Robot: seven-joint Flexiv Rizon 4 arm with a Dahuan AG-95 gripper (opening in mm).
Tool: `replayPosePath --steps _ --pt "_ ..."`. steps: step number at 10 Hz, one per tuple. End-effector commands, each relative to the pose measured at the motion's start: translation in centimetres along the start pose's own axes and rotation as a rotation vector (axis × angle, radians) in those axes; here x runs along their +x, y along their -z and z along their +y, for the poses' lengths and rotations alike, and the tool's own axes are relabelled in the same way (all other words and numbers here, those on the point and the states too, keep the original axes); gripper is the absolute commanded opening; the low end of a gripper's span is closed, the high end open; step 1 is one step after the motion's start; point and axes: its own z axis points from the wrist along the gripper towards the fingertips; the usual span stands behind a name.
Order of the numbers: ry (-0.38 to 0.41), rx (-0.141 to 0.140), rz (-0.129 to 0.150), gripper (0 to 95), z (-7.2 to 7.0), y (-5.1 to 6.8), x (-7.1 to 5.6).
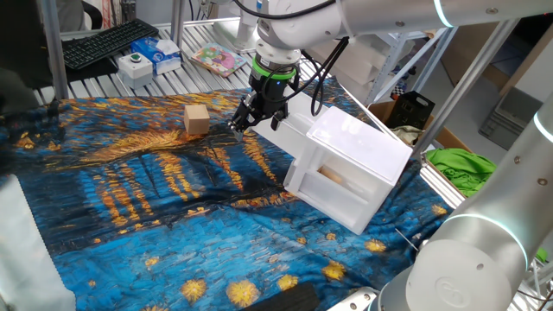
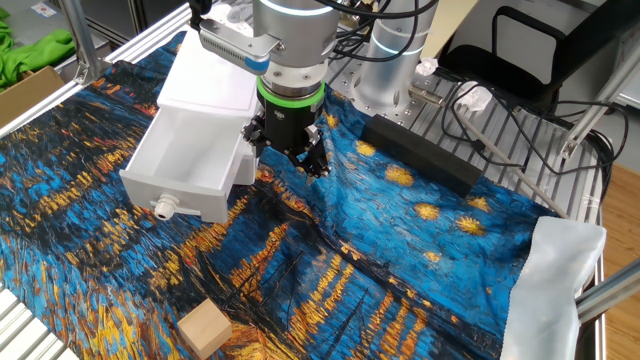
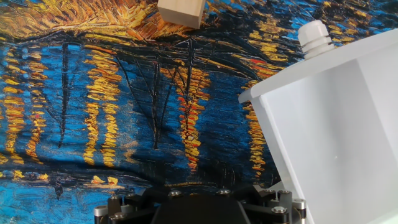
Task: Put things in the drawer
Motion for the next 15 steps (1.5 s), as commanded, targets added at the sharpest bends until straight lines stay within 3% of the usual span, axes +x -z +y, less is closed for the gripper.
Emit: replayPosePath --steps 1,2,15 --pt "0.0 0.0 0.0 95.0 -0.01 -0.01 0.01" --pt "-0.097 -0.008 -0.028 19.0 -0.01 -0.02 0.0" --pt "-0.104 -0.057 -0.025 19.0 0.02 -0.07 0.09"
